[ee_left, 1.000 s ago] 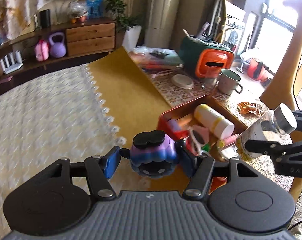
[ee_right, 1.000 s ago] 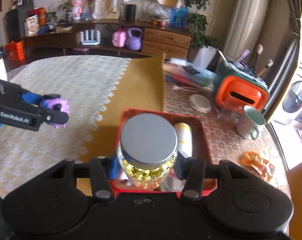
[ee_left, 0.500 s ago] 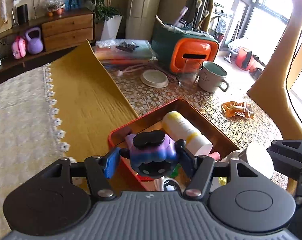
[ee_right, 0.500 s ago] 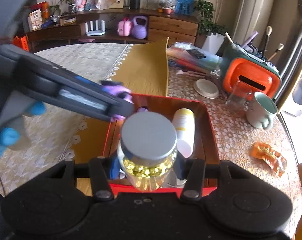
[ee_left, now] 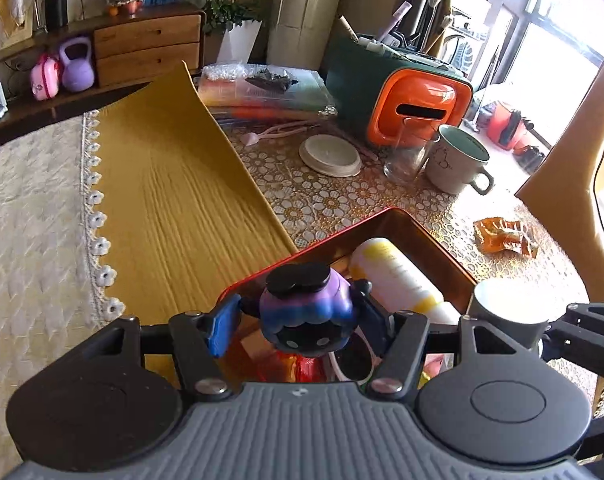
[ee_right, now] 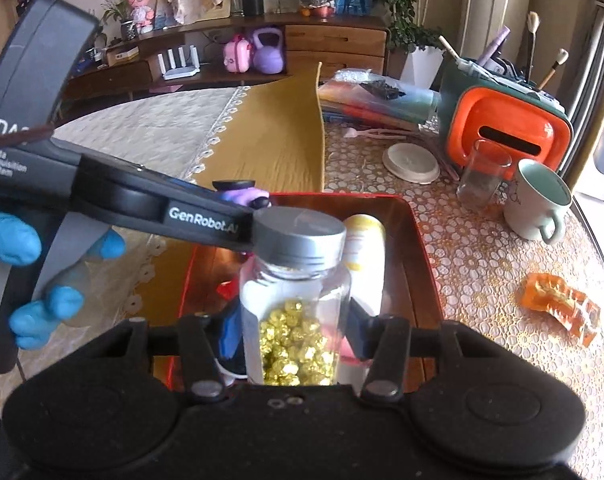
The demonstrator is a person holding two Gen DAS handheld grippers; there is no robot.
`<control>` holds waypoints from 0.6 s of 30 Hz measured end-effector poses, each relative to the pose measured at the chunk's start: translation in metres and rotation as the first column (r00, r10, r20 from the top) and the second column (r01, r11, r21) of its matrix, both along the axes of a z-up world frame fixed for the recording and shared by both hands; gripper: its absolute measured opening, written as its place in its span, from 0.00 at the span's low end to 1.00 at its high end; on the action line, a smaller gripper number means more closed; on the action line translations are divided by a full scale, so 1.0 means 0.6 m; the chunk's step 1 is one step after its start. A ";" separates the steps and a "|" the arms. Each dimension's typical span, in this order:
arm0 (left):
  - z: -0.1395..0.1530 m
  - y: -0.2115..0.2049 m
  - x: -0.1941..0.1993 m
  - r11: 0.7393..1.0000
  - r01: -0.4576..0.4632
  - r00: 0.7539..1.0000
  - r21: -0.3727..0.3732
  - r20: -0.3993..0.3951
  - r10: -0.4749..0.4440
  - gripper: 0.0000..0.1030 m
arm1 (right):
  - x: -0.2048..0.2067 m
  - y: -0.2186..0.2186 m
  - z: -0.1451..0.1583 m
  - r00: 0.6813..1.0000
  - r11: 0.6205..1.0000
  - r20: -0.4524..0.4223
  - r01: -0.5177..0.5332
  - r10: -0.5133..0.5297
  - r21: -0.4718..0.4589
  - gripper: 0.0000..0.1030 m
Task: Organize rigid objects
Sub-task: 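Open left tool to drop the toy in the box while right tool releases the bottle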
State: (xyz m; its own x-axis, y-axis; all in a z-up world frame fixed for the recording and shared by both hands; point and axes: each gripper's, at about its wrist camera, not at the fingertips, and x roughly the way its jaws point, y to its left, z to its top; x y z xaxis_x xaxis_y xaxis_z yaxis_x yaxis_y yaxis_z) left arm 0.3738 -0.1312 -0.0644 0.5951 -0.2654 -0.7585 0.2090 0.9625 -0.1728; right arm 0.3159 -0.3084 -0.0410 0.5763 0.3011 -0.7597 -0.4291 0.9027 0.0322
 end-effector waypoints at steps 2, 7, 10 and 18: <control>-0.008 0.000 -0.001 1.000 0.005 1.000 -0.009 0.013 -0.005 0.61 | 0.004 -0.004 -0.002 1.000 1.000 -0.012 0.021 -0.021 0.016 0.49; -0.026 -0.006 -0.013 0.998 0.058 0.997 -0.010 0.043 -0.058 0.62 | 0.017 -0.016 -0.011 0.996 0.996 -0.051 0.071 -0.068 0.062 0.49; -0.030 -0.011 -0.015 0.998 0.066 0.997 -0.013 0.039 -0.065 0.62 | 0.017 -0.017 -0.012 0.996 0.995 -0.050 0.080 -0.077 0.063 0.49; -0.024 -0.009 -0.022 0.997 0.066 0.997 -0.042 0.029 -0.065 0.67 | 0.010 -0.023 -0.003 0.994 0.990 -0.043 0.104 -0.100 0.097 0.67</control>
